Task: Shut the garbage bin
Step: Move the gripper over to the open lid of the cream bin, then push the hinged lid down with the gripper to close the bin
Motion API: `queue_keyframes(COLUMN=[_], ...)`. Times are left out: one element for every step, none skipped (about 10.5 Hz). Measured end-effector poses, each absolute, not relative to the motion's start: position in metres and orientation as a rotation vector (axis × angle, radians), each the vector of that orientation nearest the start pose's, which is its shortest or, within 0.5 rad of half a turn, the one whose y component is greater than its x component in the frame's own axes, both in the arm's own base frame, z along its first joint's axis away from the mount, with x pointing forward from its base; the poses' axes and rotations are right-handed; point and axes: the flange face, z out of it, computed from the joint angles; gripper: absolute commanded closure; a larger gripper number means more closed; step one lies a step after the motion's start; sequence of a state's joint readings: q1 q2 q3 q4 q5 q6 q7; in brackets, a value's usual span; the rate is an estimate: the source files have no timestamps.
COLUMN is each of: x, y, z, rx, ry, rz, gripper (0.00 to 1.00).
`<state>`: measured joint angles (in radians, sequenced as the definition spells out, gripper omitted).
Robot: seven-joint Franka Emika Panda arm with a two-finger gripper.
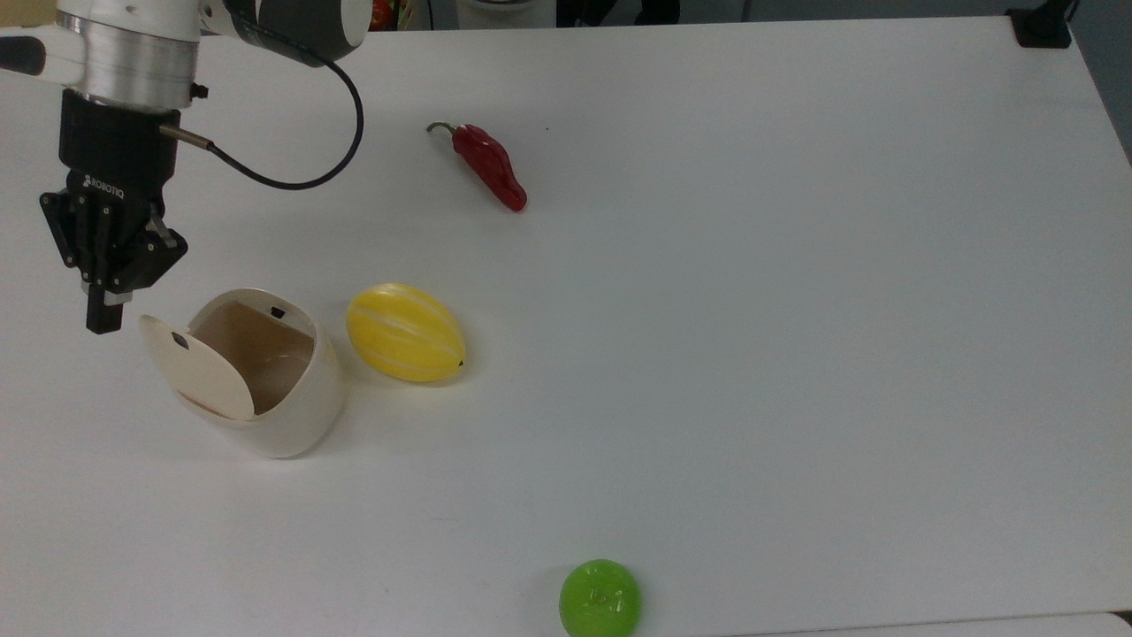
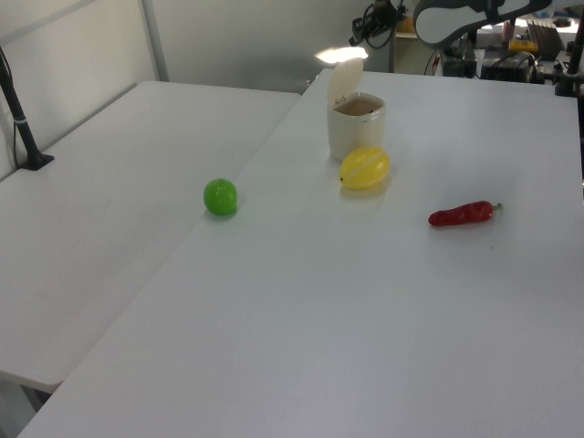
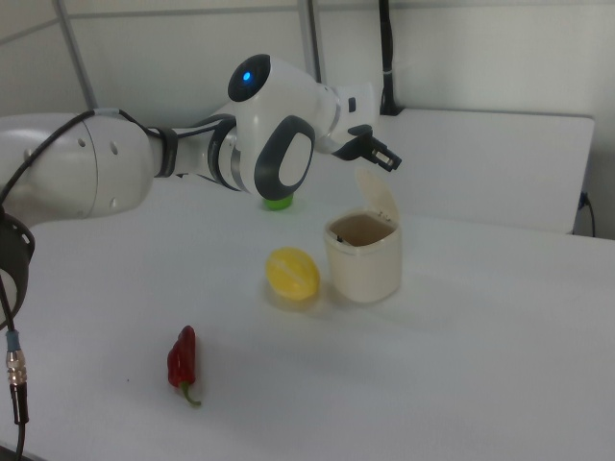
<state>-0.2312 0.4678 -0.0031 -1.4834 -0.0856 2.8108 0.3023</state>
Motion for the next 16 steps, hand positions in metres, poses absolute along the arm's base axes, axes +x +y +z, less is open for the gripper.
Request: queue_keyframes(x=[0.725, 0.726, 0.727, 0.727, 0.728, 0.729, 0.730, 0.731, 0.732, 0.732, 0.732, 0.731, 0.730, 0.728, 0.727, 0.727], y=[-0.167, -0.166, -0.164, -0.163, -0.161, -0.157, -0.151, -0.147, -0.144, -0.143, -0.143, -0.143, -0.142, -0.141, -0.137, -0.131], z=[0.502, 0.498, 0.497, 0.497, 0.497, 0.497, 0.496, 0.494, 0.491, 0.487, 0.483, 0.479, 0.476, 0.474, 0.473, 0.471], rx=[-2.810, -2.812, -2.812, -2.812, -2.810, -2.808, -2.807, -2.806, -2.816, -2.831, -2.853, -2.877, -2.903, -2.924, -2.943, -2.960], ry=[0.666, 0.664, 0.661, 0.658, 0.654, 0.648, 0.635, 0.628, 0.630, 0.637, 0.646, 0.655, 0.665, 0.669, 0.667, 0.663], rz=[-1.314, -1.307, -1.303, -1.303, -1.302, -1.300, -1.296, -1.291, -1.265, -1.227, -1.175, -1.118, -1.053, -0.998, -0.946, -0.897], gripper=[1.00, 1.00, 1.00, 1.00, 1.00, 1.00, 1.00, 1.00, 1.00, 1.00, 1.00, 1.00, 1.00, 1.00, 1.00, 1.00])
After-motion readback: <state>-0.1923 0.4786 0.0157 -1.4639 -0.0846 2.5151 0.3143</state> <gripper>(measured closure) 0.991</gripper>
